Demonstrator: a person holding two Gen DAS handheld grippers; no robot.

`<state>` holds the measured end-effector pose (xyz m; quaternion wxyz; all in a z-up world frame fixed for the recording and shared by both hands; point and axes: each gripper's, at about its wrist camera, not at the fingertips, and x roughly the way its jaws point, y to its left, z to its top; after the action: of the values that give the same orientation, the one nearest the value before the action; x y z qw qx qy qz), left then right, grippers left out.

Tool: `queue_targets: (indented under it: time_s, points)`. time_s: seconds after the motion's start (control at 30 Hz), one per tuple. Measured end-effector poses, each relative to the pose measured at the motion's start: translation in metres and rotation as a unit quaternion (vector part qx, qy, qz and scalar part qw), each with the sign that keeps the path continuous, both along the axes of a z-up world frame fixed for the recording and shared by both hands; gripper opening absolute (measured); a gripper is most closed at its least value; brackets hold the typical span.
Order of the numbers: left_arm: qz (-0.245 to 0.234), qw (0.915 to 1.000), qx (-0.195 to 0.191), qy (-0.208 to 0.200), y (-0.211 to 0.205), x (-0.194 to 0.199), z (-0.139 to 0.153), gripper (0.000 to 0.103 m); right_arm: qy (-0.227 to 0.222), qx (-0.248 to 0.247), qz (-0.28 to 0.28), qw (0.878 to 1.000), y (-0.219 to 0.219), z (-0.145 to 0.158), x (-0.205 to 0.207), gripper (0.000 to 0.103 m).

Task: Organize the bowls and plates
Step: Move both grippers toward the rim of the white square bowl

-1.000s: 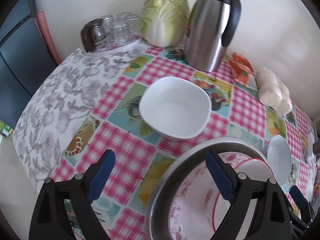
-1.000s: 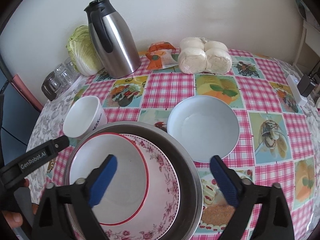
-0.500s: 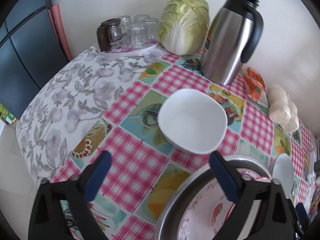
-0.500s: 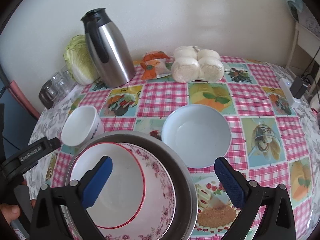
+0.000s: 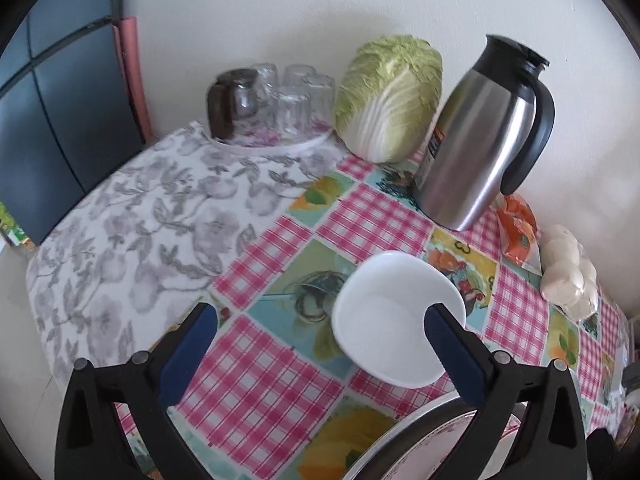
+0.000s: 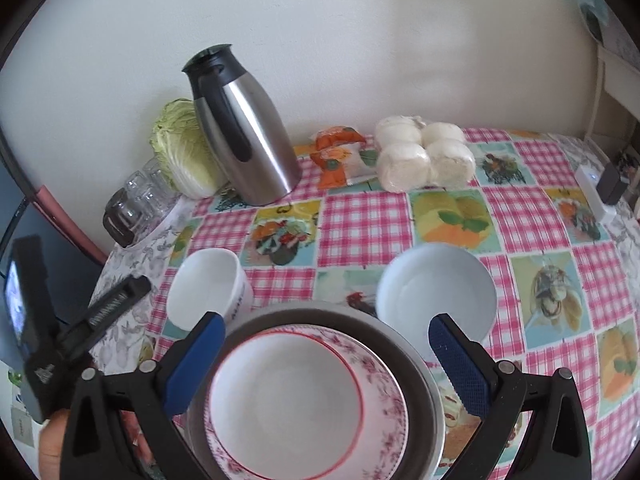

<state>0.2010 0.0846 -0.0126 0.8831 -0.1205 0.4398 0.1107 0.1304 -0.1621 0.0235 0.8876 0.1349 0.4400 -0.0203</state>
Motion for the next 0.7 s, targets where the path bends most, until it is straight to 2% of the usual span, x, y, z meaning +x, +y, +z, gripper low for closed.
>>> queue_targets:
  time_s: [0.2, 0.3, 0.5, 0.7]
  points:
    - [-0.027, 0.9994, -0.021, 0.005, 0.004, 0.011, -0.006, 0.103, 0.017, -0.001, 0.012, 1.0, 0.02, 0.014, 0.022, 0.103]
    - [-0.035, 0.9984, -0.044, -0.007, 0.011, 0.014, -0.002, 0.103, 0.025, -0.013, 0.02, 0.999, 0.032, 0.019, 0.033, 0.103]
    - [-0.003, 0.9991, -0.041, -0.001, 0.031, 0.018, -0.004, 0.103, 0.035, -0.043, 0.031, 0.998, 0.05, 0.021, 0.054, 0.103]
    - [0.022, 0.9925, -0.113, 0.04, 0.053, 0.025, -0.035, 0.103, 0.07, -0.061, 0.054, 0.994, 0.072, 0.003, 0.081, 0.103]
